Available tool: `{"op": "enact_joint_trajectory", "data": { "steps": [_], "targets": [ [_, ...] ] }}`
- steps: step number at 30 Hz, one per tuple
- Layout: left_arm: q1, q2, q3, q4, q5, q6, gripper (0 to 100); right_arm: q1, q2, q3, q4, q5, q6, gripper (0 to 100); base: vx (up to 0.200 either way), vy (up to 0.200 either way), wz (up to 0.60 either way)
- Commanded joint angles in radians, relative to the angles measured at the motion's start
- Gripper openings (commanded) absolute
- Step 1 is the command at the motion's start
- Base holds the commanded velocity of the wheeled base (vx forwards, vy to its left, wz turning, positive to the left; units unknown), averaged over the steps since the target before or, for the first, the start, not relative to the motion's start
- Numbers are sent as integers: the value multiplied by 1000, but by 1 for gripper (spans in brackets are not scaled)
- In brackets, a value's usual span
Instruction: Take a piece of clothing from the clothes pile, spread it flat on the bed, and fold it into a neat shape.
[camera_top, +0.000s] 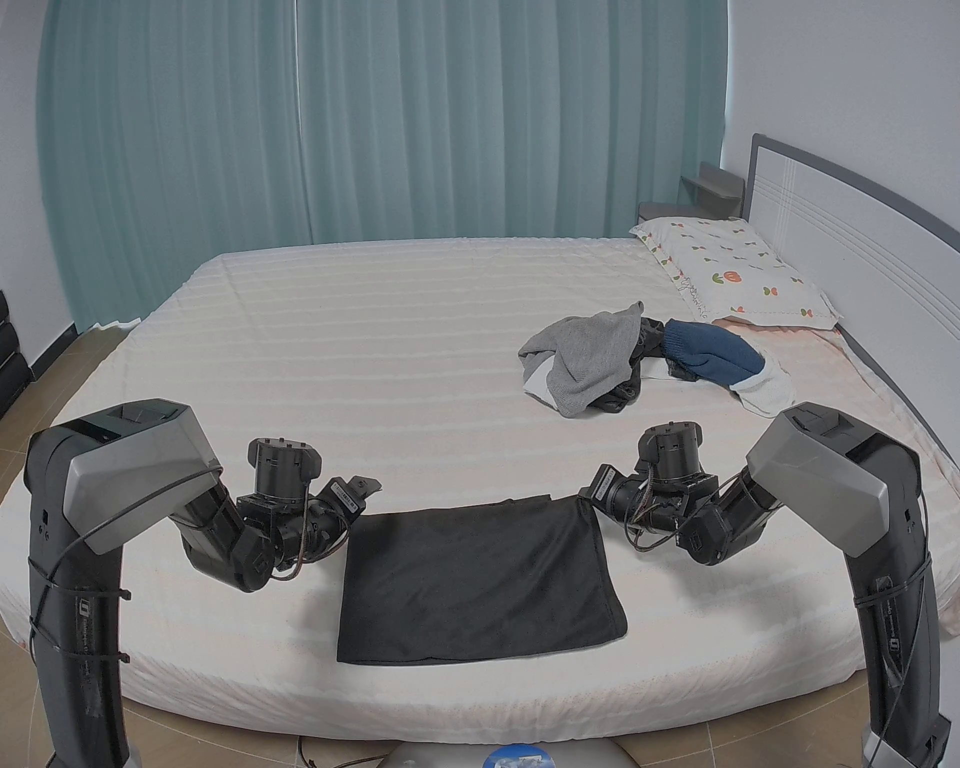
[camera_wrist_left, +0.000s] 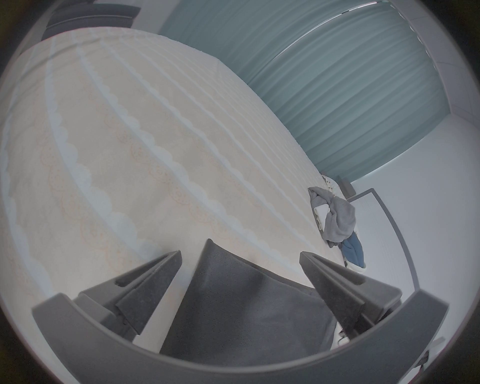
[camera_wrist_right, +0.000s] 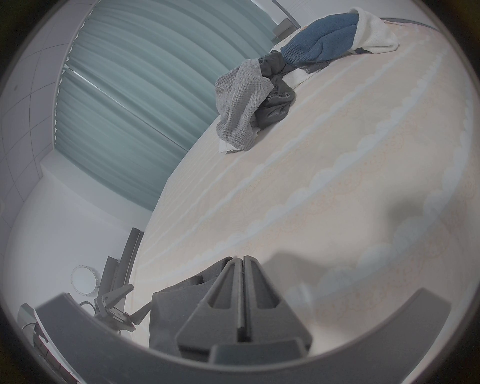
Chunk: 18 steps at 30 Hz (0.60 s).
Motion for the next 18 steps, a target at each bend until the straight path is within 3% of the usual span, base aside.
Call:
{"op": "enact_joint_trajectory", "data": {
  "steps": [1,9,10,18],
  "targets": [
    [-12,44,-15,-4,35,48,100,1,-4,0,-1,0,0,0,0,0,0],
    [-17,61,-43,-2,55,59,100,1,-2,0,-1,0,0,0,0,0,0],
    [-17,61,-43,-2,55,59,0,1,-2,0,-1,0,0,0,0,0,0],
    [-14,61,-49,-2,89,48,0,1,-2,0,-1,0,0,0,0,0,0]
  ]
}}
